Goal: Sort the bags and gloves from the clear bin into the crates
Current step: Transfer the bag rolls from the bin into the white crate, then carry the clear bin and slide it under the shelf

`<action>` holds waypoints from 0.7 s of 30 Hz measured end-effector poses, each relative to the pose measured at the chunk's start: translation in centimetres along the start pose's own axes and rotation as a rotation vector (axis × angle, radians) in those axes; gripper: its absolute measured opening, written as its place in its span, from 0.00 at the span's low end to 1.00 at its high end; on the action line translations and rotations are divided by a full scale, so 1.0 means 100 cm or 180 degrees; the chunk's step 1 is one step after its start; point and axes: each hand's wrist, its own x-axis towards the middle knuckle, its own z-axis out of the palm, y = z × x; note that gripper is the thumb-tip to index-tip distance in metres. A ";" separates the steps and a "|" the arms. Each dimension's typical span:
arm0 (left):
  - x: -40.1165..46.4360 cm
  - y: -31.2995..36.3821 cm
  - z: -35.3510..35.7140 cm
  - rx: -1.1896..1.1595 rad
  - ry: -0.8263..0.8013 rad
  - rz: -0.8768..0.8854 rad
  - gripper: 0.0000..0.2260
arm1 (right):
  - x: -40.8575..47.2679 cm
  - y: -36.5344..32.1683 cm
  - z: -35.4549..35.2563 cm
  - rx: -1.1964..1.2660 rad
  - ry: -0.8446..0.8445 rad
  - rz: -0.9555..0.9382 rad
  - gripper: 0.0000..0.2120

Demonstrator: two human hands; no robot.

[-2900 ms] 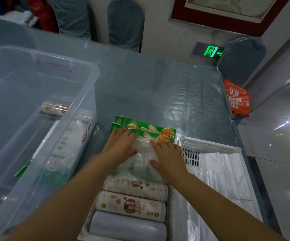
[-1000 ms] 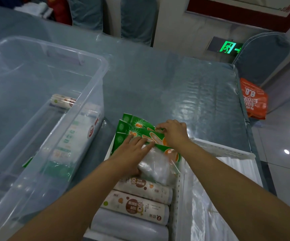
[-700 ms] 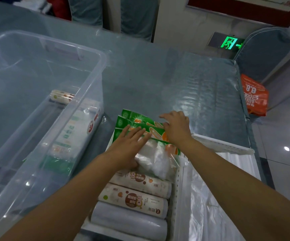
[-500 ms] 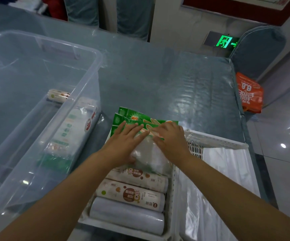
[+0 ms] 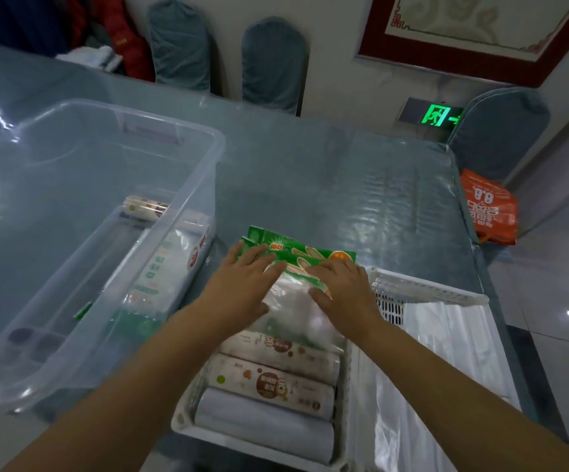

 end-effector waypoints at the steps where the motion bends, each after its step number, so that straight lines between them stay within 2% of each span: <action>1: -0.002 -0.002 -0.014 -0.0010 0.0141 0.0029 0.31 | 0.004 -0.006 -0.005 0.0044 0.0135 -0.0042 0.16; 6: -0.015 -0.028 -0.080 -0.0023 0.0542 -0.0021 0.20 | 0.029 -0.051 -0.031 0.0336 0.0527 -0.0162 0.09; 10: -0.039 -0.072 -0.113 0.0031 0.0659 -0.0195 0.19 | 0.047 -0.099 -0.042 0.0446 0.0635 -0.0268 0.08; 14: -0.075 -0.133 -0.129 -0.0108 0.0664 -0.0525 0.18 | 0.068 -0.156 -0.037 0.0668 0.0592 -0.0018 0.09; 17: -0.105 -0.186 -0.134 -0.0154 0.0566 -0.0766 0.19 | 0.079 -0.197 -0.026 0.0876 0.0447 0.0382 0.09; 21: -0.143 -0.261 -0.127 0.0046 0.0414 -0.1028 0.18 | 0.091 -0.241 -0.007 0.0940 0.0593 0.0823 0.08</action>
